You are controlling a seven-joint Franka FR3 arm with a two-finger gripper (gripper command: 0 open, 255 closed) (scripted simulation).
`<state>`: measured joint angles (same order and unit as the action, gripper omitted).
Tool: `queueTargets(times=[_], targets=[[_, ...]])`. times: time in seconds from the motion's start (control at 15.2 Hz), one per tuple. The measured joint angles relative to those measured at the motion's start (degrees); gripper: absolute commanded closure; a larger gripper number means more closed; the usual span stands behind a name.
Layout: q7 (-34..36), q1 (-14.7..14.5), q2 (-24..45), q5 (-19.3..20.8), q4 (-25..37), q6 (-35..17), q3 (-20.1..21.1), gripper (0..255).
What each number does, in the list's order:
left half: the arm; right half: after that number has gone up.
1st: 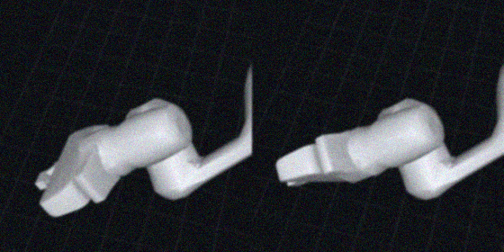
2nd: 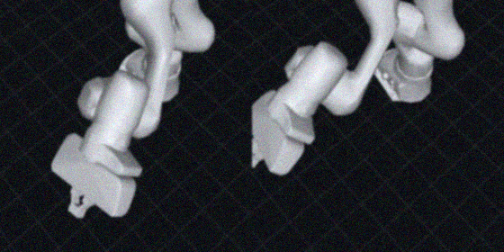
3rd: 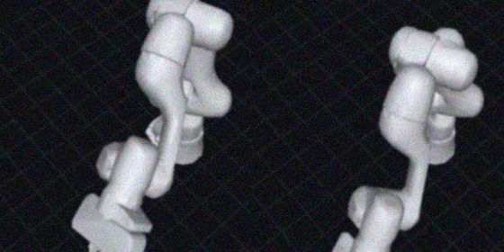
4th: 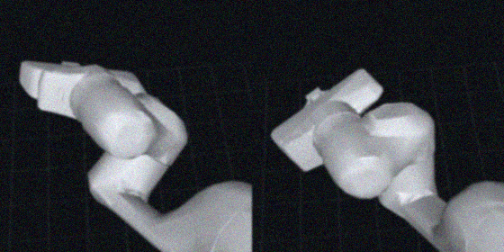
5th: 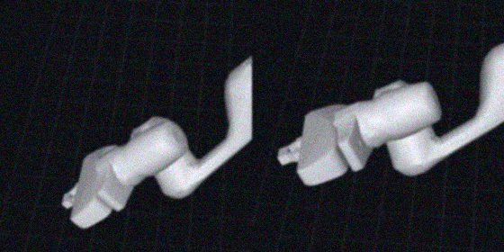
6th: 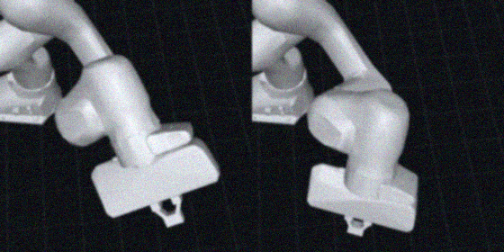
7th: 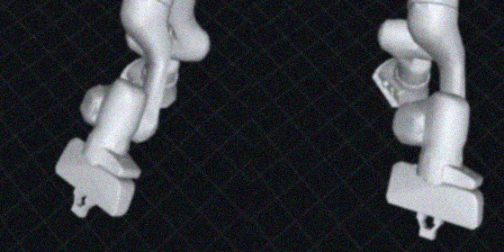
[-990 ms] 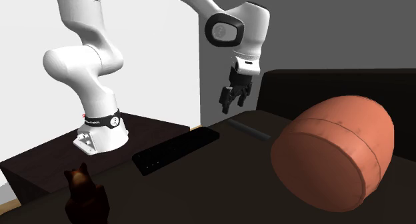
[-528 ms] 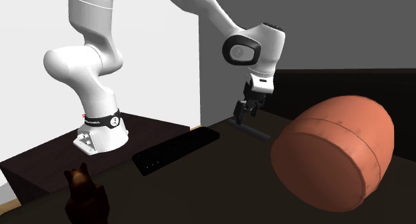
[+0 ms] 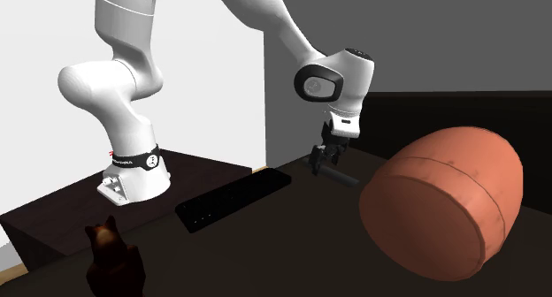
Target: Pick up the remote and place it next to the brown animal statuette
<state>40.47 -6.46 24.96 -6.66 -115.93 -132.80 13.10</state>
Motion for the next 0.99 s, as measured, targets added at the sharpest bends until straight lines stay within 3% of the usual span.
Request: queueTargets(times=[0.33, 0.4, 0.99], targets=[[-0.02, -0.01, 0.04, -0.01, -0.20, -0.27, 0.00, 0], [-0.02, -0.01, 0.04, -0.01, -0.20, -0.27, 0.00, 255], [0.08, 0.15, -0.49, 0.07, -0.09, 0.01, -0.19, 255]])
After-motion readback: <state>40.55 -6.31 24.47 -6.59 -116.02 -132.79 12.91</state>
